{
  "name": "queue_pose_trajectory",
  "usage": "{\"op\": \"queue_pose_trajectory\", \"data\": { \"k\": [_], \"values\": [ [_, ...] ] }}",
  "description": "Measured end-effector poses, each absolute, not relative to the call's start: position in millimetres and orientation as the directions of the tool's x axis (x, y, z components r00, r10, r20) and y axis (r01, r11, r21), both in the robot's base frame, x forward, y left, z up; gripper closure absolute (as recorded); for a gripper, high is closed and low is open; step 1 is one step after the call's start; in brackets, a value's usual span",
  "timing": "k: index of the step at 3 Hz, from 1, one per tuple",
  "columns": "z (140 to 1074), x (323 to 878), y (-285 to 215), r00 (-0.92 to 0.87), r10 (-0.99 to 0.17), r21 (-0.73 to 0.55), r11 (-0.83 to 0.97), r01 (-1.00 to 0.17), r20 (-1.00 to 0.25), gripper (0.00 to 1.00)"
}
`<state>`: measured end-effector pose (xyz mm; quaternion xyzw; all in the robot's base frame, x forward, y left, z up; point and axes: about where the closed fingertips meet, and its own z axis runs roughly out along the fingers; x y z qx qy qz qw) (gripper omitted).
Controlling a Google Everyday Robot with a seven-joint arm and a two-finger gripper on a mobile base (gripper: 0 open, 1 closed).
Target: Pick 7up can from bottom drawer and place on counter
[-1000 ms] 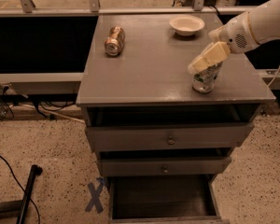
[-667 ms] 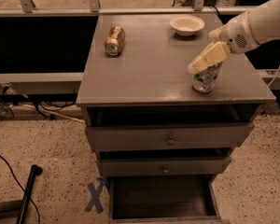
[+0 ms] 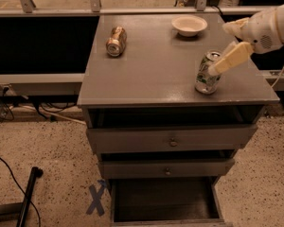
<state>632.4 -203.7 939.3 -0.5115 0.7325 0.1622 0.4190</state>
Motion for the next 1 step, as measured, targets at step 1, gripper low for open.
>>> {"op": "queue_pose_trajectory", "data": {
  "k": [1],
  "values": [
    [943.0,622.3,-239.4,-0.092,-0.692,-0.296,0.42,-0.858,-0.716,0.0]
  ]
}}
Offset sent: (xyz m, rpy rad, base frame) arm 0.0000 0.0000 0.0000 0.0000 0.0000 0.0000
